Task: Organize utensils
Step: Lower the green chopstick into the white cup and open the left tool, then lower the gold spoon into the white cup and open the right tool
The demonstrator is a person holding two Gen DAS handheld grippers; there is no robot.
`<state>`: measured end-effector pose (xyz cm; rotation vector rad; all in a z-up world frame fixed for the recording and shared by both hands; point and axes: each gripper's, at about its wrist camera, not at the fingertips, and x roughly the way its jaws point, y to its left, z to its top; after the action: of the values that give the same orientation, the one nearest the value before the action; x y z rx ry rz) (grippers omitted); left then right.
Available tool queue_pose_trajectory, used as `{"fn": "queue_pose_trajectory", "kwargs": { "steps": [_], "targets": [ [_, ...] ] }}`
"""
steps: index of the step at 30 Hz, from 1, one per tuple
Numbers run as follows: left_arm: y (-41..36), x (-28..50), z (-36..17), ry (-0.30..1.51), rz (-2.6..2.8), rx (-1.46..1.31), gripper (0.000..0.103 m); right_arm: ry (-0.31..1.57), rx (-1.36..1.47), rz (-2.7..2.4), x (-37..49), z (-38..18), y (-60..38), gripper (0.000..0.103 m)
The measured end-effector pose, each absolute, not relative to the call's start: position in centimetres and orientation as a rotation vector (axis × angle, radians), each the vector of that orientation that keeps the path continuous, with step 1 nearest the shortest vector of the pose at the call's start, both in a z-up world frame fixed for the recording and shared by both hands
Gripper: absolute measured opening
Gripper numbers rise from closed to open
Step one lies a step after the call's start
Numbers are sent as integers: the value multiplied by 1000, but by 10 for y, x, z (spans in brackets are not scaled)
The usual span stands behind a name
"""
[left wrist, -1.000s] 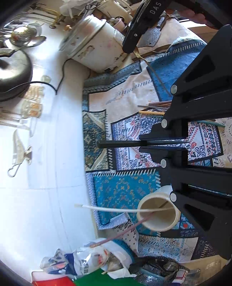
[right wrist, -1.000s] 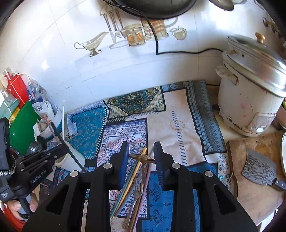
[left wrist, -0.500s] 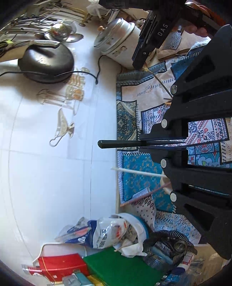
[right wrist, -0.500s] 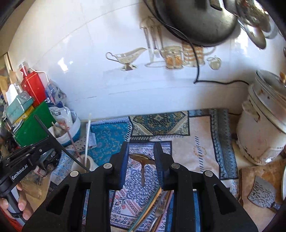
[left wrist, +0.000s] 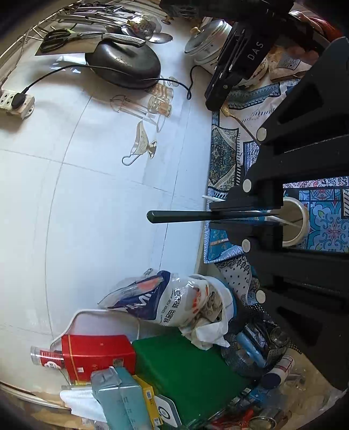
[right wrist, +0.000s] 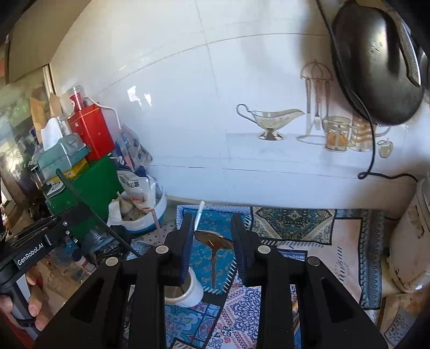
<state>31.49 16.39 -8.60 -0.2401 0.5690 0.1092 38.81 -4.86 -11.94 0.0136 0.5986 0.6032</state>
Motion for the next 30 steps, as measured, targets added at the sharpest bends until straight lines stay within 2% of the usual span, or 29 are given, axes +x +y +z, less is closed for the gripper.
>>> {"fn": "queue_pose_trajectory", "kwargs": {
  "steps": [12,22,30],
  "targets": [
    [180,332,-135,698,130,-272,3,696,-60,727,398,-154,14,26],
    [176,358,-186,868,101,-254,3,881,-103,738,418,-206,25,26],
    [181,384,-200,923,77,-276,3,957,-111,737,444,-220,31,26]
  ]
}}
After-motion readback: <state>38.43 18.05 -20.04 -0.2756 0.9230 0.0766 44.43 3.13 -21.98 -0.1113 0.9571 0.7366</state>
